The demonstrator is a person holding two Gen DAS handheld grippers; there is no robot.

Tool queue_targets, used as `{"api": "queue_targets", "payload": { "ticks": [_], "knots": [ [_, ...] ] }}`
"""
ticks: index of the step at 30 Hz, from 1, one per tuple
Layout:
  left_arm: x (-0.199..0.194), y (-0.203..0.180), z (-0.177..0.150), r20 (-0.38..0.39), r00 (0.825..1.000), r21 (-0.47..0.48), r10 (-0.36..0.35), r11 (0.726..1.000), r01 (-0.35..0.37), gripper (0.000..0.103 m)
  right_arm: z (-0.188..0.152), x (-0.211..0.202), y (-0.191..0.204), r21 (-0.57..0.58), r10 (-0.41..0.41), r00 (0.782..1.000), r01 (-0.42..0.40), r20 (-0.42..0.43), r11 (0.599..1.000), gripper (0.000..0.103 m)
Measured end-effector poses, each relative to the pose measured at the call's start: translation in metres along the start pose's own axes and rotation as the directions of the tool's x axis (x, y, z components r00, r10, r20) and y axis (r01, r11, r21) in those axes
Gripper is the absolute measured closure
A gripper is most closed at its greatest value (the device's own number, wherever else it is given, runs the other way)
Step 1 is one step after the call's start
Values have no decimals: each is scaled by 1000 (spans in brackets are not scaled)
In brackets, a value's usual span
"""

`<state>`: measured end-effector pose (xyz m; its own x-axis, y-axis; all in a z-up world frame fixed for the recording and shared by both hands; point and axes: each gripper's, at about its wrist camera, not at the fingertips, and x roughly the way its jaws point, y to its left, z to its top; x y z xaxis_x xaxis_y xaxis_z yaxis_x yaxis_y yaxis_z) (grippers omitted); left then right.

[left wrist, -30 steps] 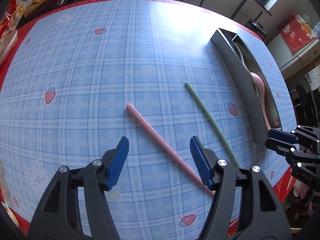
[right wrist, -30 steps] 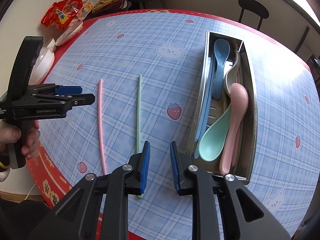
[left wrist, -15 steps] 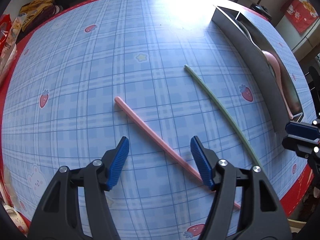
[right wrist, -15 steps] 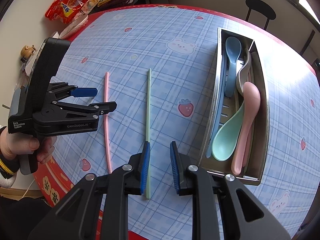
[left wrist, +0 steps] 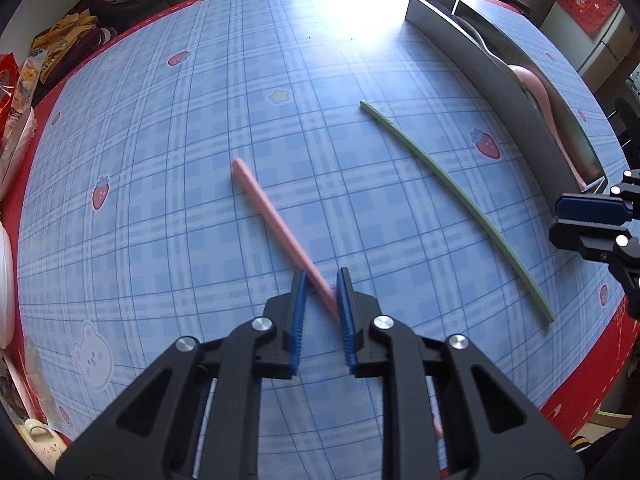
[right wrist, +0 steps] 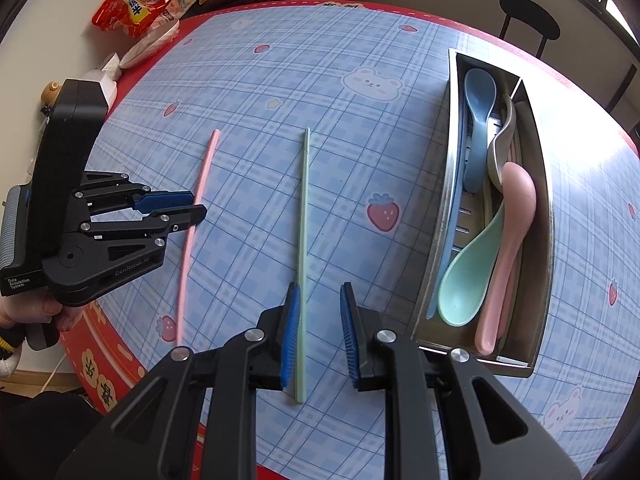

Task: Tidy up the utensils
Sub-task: 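Grasp the green chopstick with the right tool while the left tool grasps the pink chopstick, then carry the pink and green chopsticks over the steel tray with both tools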

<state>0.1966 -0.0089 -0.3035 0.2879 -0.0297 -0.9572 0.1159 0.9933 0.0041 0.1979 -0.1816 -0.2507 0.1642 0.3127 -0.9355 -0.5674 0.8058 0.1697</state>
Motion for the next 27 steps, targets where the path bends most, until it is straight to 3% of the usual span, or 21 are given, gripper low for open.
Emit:
{"api": "queue_targets", "payload": {
  "ticks": [4, 18, 27],
  "knots": [
    [-2, 11, -3, 4, 1000, -24, -14, 1000, 14, 92, -2, 7, 8, -27, -4, 1000, 3, -20, 1000, 83],
    [-14, 33, -40, -2, 1000, -48, -20, 999, 19, 90, -3, 33, 20, -15, -28, 998, 28, -55, 1000, 83],
    [-23, 47, -65, 16, 998, -111, -65, 992, 66, 90, 0, 41, 28, -23, -60, 997, 58, -57, 998, 83]
  ]
}}
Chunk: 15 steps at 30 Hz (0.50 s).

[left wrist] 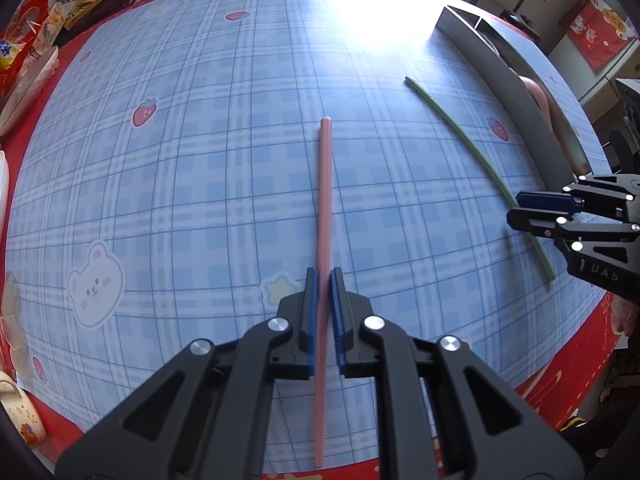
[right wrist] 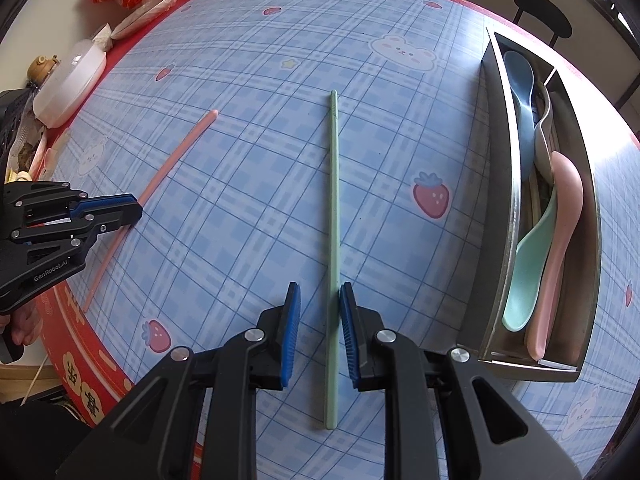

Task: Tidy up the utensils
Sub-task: 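Carry the pink and green chopsticks over the steel tray with both tools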

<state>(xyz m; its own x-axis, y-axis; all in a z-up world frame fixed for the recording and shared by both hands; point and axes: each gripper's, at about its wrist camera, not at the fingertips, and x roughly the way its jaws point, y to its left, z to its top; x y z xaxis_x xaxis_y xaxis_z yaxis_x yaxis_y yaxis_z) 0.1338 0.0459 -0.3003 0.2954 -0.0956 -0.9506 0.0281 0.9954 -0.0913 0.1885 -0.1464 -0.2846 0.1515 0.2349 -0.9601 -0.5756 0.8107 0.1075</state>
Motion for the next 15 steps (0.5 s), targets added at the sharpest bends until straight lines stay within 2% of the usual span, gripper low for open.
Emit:
{"api": "queue_targets", "payload": {
  "ticks": [11, 15],
  "knots": [
    [-1, -3, -6, 22, 999, 9, 25, 1000, -25, 90, 8, 5, 8, -33, -69, 998, 69, 1, 997, 84],
    [-1, -2, -6, 26, 999, -1, 21, 1000, -21, 90, 8, 6, 8, -24, -63, 998, 63, -1, 998, 85]
  ]
}}
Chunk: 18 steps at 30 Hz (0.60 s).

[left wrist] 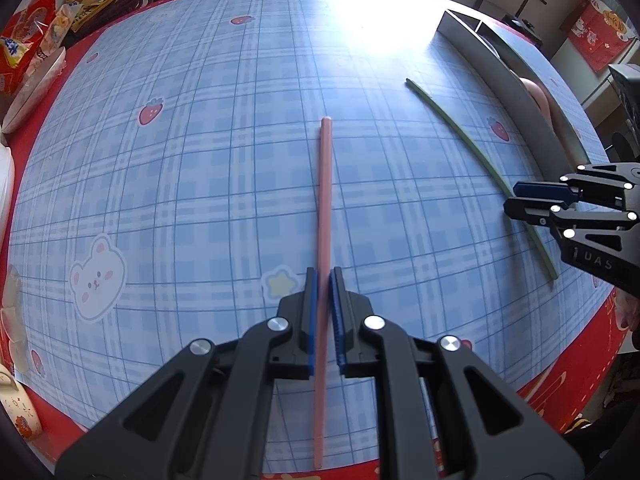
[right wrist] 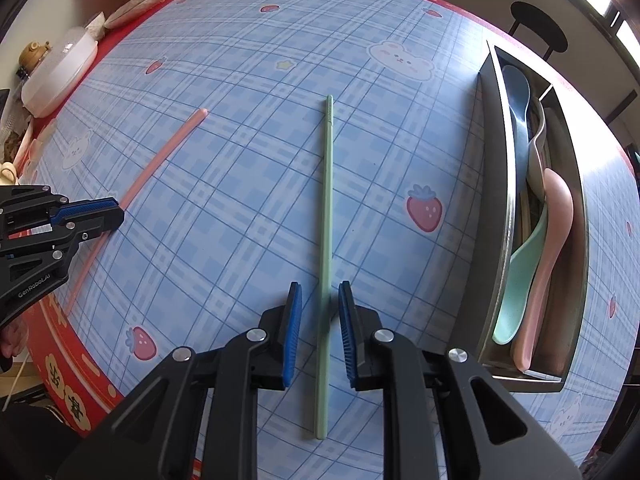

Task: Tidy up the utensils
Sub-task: 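Carry the pink and green chopsticks over the steel tray with both tools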

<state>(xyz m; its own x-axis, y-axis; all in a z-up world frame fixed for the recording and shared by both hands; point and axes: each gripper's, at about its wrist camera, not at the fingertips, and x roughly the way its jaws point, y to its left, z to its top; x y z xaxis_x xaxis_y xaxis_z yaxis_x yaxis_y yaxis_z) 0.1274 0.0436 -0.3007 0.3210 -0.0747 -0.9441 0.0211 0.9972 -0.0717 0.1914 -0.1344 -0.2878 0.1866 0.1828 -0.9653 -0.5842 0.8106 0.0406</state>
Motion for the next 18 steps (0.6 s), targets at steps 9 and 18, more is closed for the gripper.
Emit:
{"api": "queue_targets", "payload": {
  "ticks": [9, 18],
  "knots": [
    [-3, 1, -8, 43, 999, 6, -2, 1000, 2, 90, -12, -4, -2, -28, 4, 998, -2, 70, 1000, 85],
    [-4, -2, -9, 58, 998, 3, 9, 1000, -10, 90, -9, -4, 0, -39, -11, 998, 13, 58, 999, 85]
  ]
}}
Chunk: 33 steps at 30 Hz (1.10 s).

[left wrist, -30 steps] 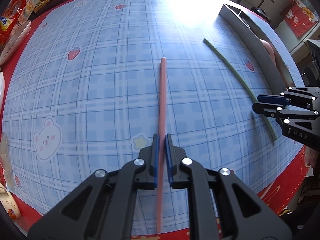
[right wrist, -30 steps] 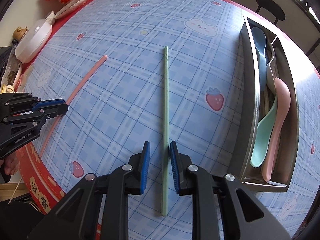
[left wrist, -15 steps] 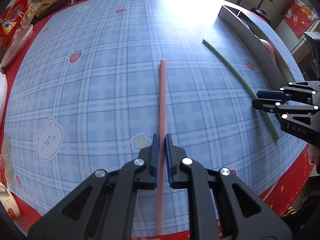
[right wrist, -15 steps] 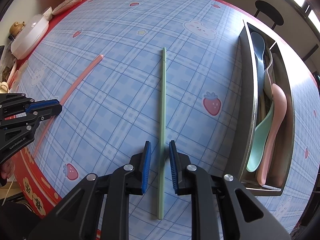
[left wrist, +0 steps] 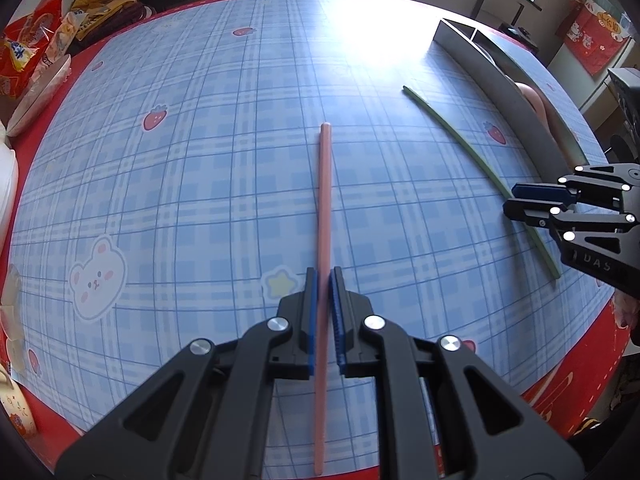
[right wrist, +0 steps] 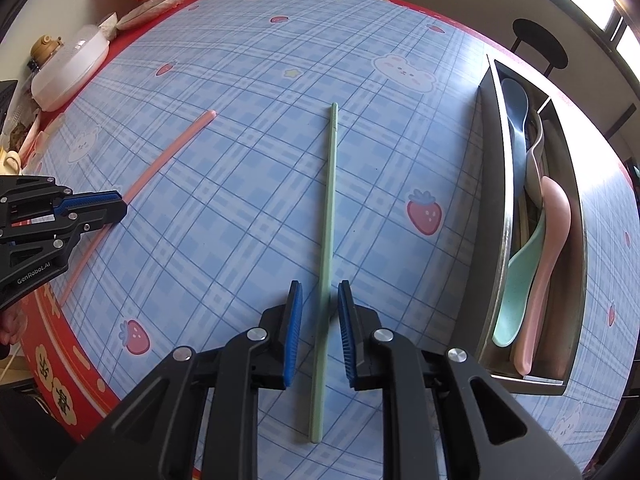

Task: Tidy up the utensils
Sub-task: 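Carry the pink and green chopsticks over the steel tray with both tools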

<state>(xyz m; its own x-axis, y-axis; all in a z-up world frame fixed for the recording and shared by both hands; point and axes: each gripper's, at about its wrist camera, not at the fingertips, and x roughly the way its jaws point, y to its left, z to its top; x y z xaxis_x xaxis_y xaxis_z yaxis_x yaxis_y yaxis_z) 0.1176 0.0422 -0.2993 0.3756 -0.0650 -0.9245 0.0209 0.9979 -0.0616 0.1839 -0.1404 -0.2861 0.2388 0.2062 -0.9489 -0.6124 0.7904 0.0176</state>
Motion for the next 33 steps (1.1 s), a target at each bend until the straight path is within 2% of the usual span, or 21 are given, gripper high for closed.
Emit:
{"api": "queue_targets", "payload": {
  "ticks": [5, 7, 9, 11, 16, 18, 24, 33],
  "knots": [
    [1, 0, 2, -10, 1000, 2, -1, 1000, 1, 90, 9, 5, 3, 5, -5, 1000, 5, -14, 1000, 86],
    [1, 0, 3, -12, 1000, 1, 2, 1000, -2, 90, 11, 6, 4, 10, 0, 1000, 1, -15, 1000, 88],
    [1, -1, 4, -13, 1000, 1, 8, 1000, -8, 92, 11, 6, 3, 21, 9, 1000, -9, -24, 1000, 95],
    [2, -3, 6, -21, 1000, 8, 13, 1000, -12, 92, 12, 7, 3, 27, 14, 999, -13, -33, 1000, 96],
    [4, 9, 12, -55, 996, -56, -64, 997, 61, 93, 10, 6, 4, 31, 24, 999, -23, -47, 999, 96],
    [2, 13, 11, -55, 994, -89, -95, 992, 90, 93, 7, 5, 3, 58, 58, 997, -55, -46, 997, 97],
    [-15, 13, 6, -29, 989, -110, -145, 984, 141, 93, -3, -12, -4, 122, 120, 993, -120, 9, 985, 97],
    [-43, 3, 18, 26, 981, -111, -190, 975, 192, 93, -11, -41, -22, 171, 144, 986, -157, 89, 973, 97]
  ]
}}
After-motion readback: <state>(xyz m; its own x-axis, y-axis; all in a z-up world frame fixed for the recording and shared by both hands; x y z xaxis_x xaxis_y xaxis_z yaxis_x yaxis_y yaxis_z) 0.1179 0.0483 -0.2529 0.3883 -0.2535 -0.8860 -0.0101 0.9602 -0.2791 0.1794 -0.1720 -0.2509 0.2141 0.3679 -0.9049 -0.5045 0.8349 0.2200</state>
